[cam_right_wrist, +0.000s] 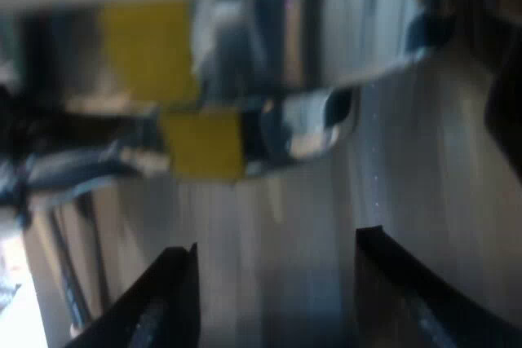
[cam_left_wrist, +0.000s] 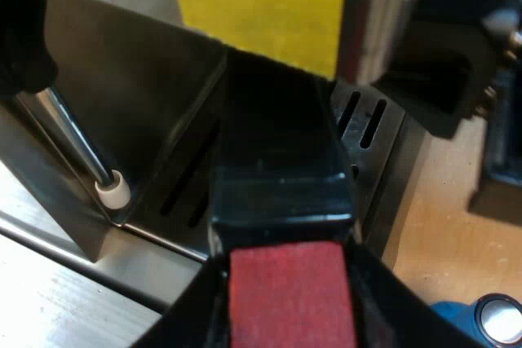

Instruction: Put the handle in the coffee machine

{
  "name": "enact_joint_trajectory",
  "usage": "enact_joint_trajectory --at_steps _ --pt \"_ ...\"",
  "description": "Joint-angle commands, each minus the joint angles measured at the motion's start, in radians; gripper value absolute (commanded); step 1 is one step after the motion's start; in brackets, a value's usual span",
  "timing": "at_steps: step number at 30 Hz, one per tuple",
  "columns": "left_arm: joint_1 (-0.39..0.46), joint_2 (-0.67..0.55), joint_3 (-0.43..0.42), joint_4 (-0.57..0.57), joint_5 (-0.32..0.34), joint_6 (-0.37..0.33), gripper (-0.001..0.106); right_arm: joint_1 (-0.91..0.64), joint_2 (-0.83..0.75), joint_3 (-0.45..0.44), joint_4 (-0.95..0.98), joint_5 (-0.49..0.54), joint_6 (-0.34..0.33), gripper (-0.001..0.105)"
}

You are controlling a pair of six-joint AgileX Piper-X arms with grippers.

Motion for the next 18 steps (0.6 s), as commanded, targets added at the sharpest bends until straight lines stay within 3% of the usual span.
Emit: enact_joint_trajectory --at_steps 1,4,6,18 --pt "0.007 -0.024 -0.013 0.030 0.124 0.049 0.000 -0.024 -0.002 -0.021 -0.015 -0.049 -0.016 0.046" --pt "0.007 -0.024 -0.013 0.030 0.124 0.049 0.000 -0.030 -0.002 -0.029 -0.015 -0.067 -0.021 0.046" --pt "0.007 -0.024 -0.013 0.030 0.124 0.049 0.000 -0.040 -0.002 -0.056 -0.015 -0.082 -0.070 0.046" --pt "0.007 -0.024 -0.048 0.037 0.121 0.049 0.000 -0.042 -0.002 -0.076 -0.065 -0.082 -0.084 0.046"
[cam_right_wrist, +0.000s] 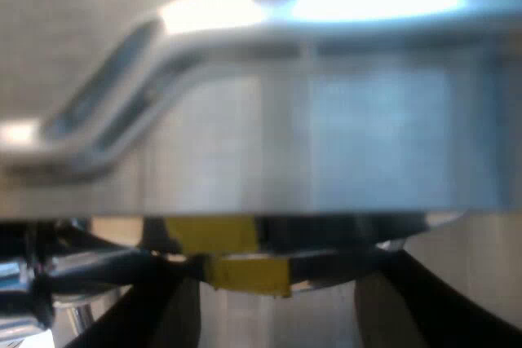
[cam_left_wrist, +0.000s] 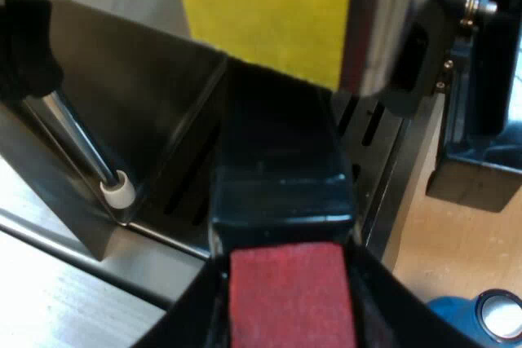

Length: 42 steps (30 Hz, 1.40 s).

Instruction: Put the handle in the coffee machine

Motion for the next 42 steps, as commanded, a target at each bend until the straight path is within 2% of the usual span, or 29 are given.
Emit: enact_joint_trajectory --at_steps 1,18,21,22,23,25,26,31,42 --pt "0.007 -0.024 -0.027 0.018 0.128 0.042 0.000 -0.004 -0.007 -0.016 -0.071 -0.012 -0.030 0.046" --pt "0.007 -0.024 -0.031 0.018 0.123 0.042 0.002 -0.004 -0.007 -0.016 -0.102 -0.012 -0.029 0.046" --pt "0.007 -0.024 -0.031 0.018 0.123 0.042 0.020 -0.004 -0.007 -0.016 -0.108 -0.012 -0.029 0.046" --pt "0.007 -0.024 -0.031 0.018 0.123 0.042 0.032 -0.004 -0.007 -0.016 -0.110 -0.012 -0.029 0.046" --pt "0.007 -0.024 -0.031 0.018 0.116 0.040 0.036 -0.004 -0.007 -0.019 -0.110 -0.012 -0.029 0.046" --pt "0.007 -0.024 -0.031 0.018 0.096 0.040 0.054 -0.004 -0.007 -0.018 -0.110 -0.012 -0.029 0.046" --pt "0.007 -0.024 -0.031 0.018 0.090 0.038 0.060 -0.004 -0.007 -0.018 -0.110 -0.012 -0.029 0.046" --pt "0.007 -0.024 -0.031 0.018 0.057 0.038 0.062 -0.004 -0.007 -0.018 -0.110 -0.012 -0.029 0.046" --pt "0.007 -0.024 -0.037 0.018 0.055 0.038 0.062 -0.004 -0.007 -0.018 -0.110 -0.012 -0.029 0.046"
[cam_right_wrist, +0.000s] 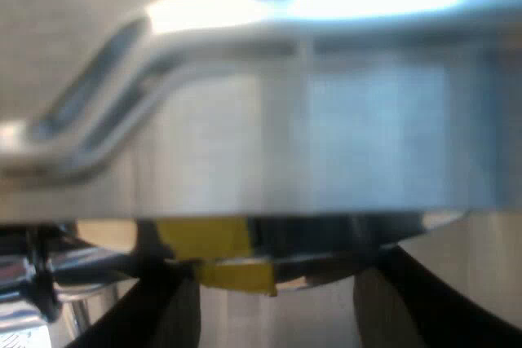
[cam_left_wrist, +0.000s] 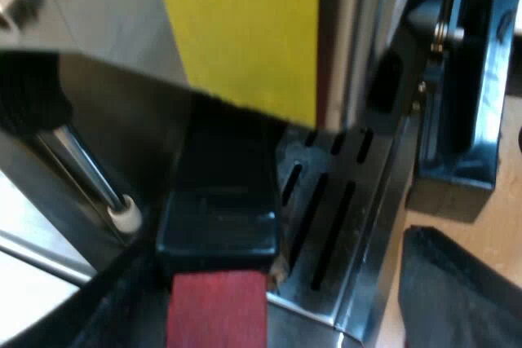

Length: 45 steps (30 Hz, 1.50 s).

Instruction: Put the handle in the coffee machine

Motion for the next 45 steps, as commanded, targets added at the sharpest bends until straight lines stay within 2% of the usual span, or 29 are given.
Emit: enact_joint_trajectory --at_steps 1,10,17,27,34,37,45 --pt "0.002 -0.018 -0.017 -0.009 0.028 0.006 0.062 -0.004 -0.019 -0.018 -0.066 -0.012 -0.011 0.046" --pt "0.030 -0.024 -0.083 -0.009 0.038 -0.002 0.062 -0.004 -0.019 -0.018 -0.066 -0.012 -0.011 0.046" --pt "0.055 -0.024 -0.112 -0.009 0.085 -0.019 0.062 -0.004 -0.019 -0.018 -0.079 -0.012 -0.011 0.046" --pt "0.059 -0.024 -0.132 -0.009 0.087 -0.020 0.062 -0.004 -0.019 -0.018 -0.090 -0.012 -0.011 0.046" --pt "0.059 -0.024 -0.186 -0.011 0.133 -0.070 0.062 -0.004 -0.019 -0.018 -0.090 -0.012 -0.011 0.046" --pt "0.059 -0.024 -0.205 -0.011 0.133 -0.087 0.062 -0.004 -0.019 -0.018 -0.090 -0.012 -0.011 0.046" --pt "0.117 -0.024 -0.206 -0.019 0.133 -0.086 0.061 -0.004 -0.019 -0.018 -0.090 -0.012 -0.011 0.046"
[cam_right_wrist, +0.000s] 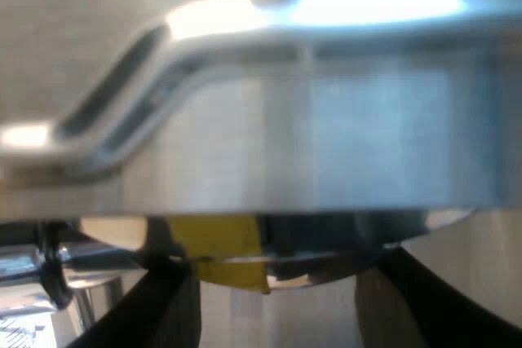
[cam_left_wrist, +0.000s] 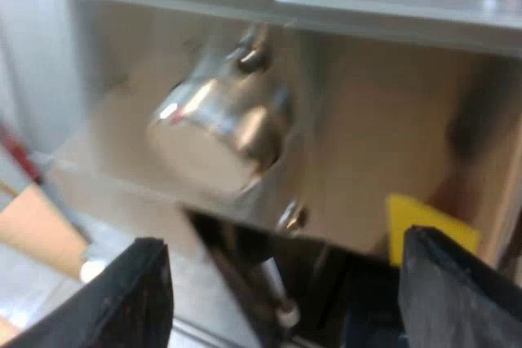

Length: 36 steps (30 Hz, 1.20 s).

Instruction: Put the handle in the coffee machine

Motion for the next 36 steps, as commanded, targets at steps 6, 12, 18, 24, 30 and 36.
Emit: enact_joint_trajectory --at_steps 6,12,18,24,30,36 --pt "0.032 -0.007 -0.006 -0.014 -0.108 -0.007 0.021 -0.004 -0.019 -0.018 -0.076 -0.012 -0.004 0.046" --pt "0.032 0.026 -0.006 -0.058 -0.207 -0.012 0.000 -0.004 -0.019 -0.018 -0.076 -0.012 -0.004 0.046" --pt "0.021 0.063 -0.006 -0.058 -0.292 -0.007 0.001 -0.004 -0.019 -0.018 -0.076 -0.012 -0.004 0.046" --pt "-0.043 0.074 -0.006 -0.028 -0.396 0.065 0.001 -0.004 -0.019 -0.018 -0.076 -0.012 -0.004 0.046" --pt "-0.114 0.074 -0.006 -0.005 -0.466 0.089 0.001 -0.004 -0.019 -0.018 -0.076 -0.012 -0.004 0.046" --pt "-0.145 0.074 -0.006 0.002 -0.516 0.105 0.001 -0.004 -0.019 -0.018 -0.076 -0.012 -0.004 0.046"
